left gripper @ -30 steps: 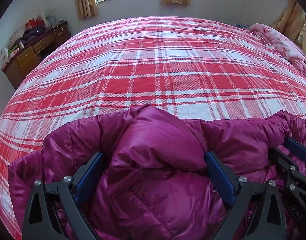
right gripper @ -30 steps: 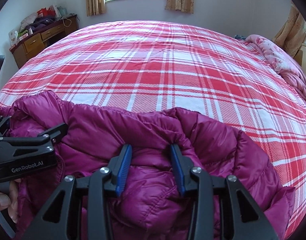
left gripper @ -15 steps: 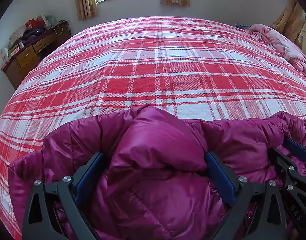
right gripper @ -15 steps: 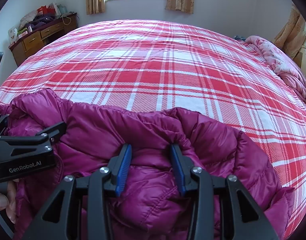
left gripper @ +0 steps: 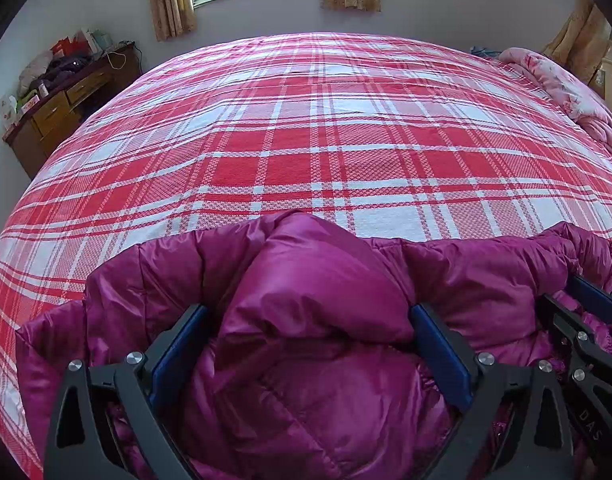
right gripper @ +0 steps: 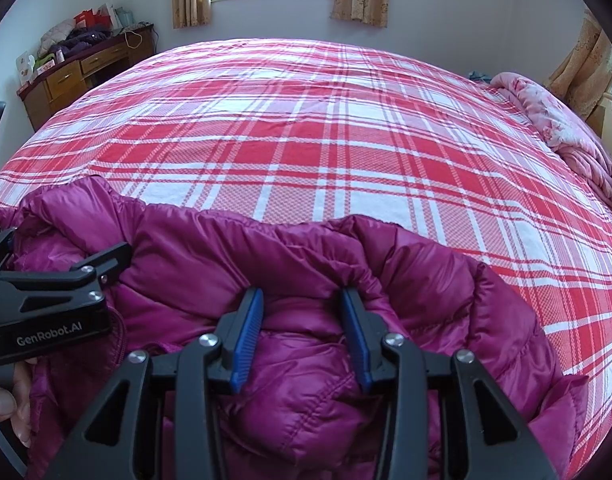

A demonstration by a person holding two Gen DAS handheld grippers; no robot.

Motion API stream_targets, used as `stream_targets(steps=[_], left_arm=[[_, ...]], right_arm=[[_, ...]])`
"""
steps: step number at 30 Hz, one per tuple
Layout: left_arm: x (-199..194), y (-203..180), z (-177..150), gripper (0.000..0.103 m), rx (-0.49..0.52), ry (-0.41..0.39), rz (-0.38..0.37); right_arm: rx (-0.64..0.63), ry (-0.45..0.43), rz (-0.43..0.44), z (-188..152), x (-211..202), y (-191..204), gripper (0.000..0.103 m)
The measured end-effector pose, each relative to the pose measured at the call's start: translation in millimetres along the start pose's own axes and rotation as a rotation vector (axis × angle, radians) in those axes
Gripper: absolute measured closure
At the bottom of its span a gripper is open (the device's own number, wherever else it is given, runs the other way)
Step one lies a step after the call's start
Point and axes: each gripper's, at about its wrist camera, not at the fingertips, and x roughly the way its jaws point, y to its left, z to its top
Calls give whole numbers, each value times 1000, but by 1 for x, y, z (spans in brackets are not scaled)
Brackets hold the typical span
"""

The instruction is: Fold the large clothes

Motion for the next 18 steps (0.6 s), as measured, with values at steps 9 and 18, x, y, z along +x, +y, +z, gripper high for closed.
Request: stream_targets(steps=[9,18], left_arm=[[1,0,0,1,2,1,10],[-36,20,2,1,-29,-46,-69]], right_arm=[[-5,2,-7,0,1,1,60],[-15,-47,24,-2,-38,-9,45]])
